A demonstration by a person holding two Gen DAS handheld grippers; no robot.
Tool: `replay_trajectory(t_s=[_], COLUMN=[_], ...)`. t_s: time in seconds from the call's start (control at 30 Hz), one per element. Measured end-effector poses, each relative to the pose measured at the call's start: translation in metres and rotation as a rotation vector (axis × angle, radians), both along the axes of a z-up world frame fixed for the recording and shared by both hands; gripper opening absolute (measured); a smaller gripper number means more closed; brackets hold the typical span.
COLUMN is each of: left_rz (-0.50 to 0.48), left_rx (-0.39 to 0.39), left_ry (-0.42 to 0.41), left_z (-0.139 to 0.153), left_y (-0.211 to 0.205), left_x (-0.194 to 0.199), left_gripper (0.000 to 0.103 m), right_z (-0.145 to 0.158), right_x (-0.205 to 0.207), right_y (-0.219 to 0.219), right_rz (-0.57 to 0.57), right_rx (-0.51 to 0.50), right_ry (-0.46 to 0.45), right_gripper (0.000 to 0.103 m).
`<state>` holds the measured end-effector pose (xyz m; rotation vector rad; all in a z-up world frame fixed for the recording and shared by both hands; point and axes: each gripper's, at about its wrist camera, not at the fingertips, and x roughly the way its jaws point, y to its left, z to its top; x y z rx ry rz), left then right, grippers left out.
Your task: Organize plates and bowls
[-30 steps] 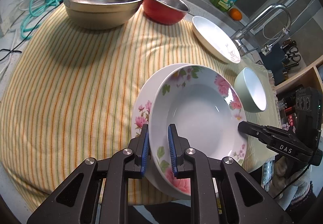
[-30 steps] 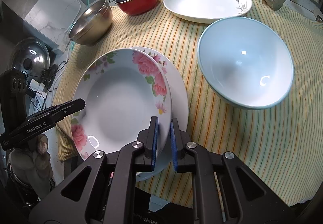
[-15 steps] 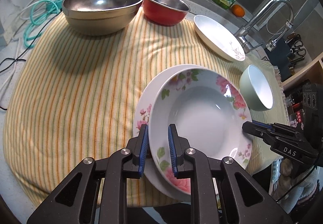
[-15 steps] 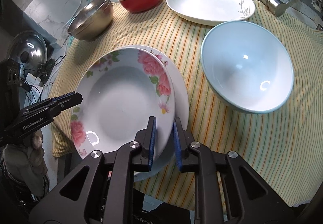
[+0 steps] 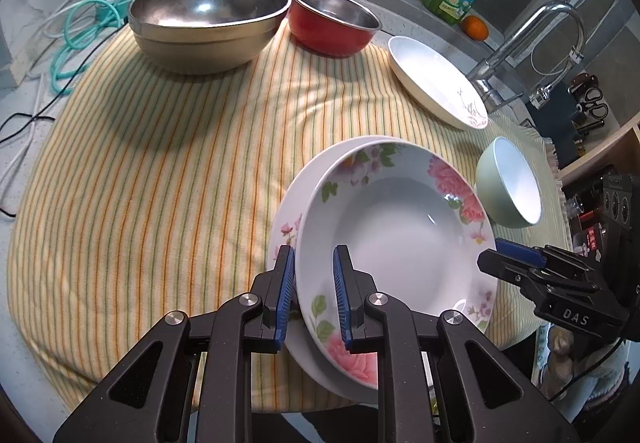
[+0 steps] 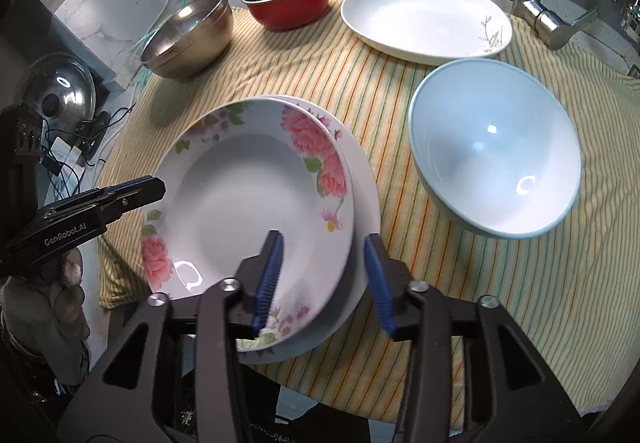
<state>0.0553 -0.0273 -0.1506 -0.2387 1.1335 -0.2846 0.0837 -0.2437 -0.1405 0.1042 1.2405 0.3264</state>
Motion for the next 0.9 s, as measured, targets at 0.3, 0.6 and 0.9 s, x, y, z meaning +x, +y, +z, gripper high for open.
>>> replay_trajectory(t_s=[0.3, 0.6, 0.9], left_rz=[0.021, 0.046, 0.057], left_rx=[-0.02, -0.075, -0.102], left_ry=[-0.012, -0.017, -0.046], left_z=[0.011, 0.025, 0.037], left_y=[0.006, 0.004, -0.009], left_x=[0.004, 0.008, 0.008], left_gripper=[0.027, 0.051, 0.051], right_z=[0.013, 0.038, 0.066], right_x=[-0.002, -0.011, -0.012], right_y=[-0.008, -0.027, -0.074], right_rz=[0.0, 0.003, -0.057], right_rx=[0.038, 0.092, 0.103], right_ry=[-0.022, -0.068, -0.146], right_gripper=[0.055, 0.073, 0.084])
